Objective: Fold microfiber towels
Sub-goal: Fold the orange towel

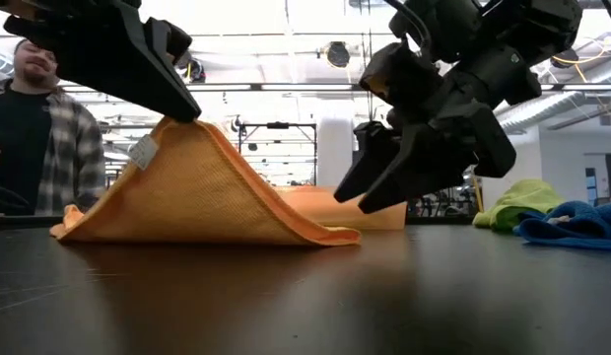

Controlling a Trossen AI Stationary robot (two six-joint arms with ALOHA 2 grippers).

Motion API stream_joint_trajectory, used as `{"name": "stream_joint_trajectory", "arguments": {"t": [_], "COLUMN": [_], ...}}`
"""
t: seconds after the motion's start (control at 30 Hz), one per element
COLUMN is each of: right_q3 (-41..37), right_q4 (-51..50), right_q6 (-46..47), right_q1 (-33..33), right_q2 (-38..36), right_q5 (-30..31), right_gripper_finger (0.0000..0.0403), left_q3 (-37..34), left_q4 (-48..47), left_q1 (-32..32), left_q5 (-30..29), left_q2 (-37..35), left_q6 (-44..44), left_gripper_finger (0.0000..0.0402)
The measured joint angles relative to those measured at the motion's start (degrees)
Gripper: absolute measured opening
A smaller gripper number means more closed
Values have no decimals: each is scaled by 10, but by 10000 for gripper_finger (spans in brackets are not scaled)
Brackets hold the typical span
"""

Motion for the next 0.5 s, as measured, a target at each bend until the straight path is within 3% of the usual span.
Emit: {"name": "stream_joint_trajectory", "arguments": {"t": [0.13,0.5], "right_q3": [-23,-76], "right_q4": [23,202], "right_q6": [0,-38], "right_q1": [0,12], "right_q2": [0,50], "right_q5": [0,0], "right_gripper_finger": [260,260], "left_q3": [0,0], "left_q4": [-5,-6], "left_q1": [0,0], "left_q5": [0,-1], "left_q2": [0,0], "left_q6": [-8,-15], "left_gripper_finger": [0,0]}}
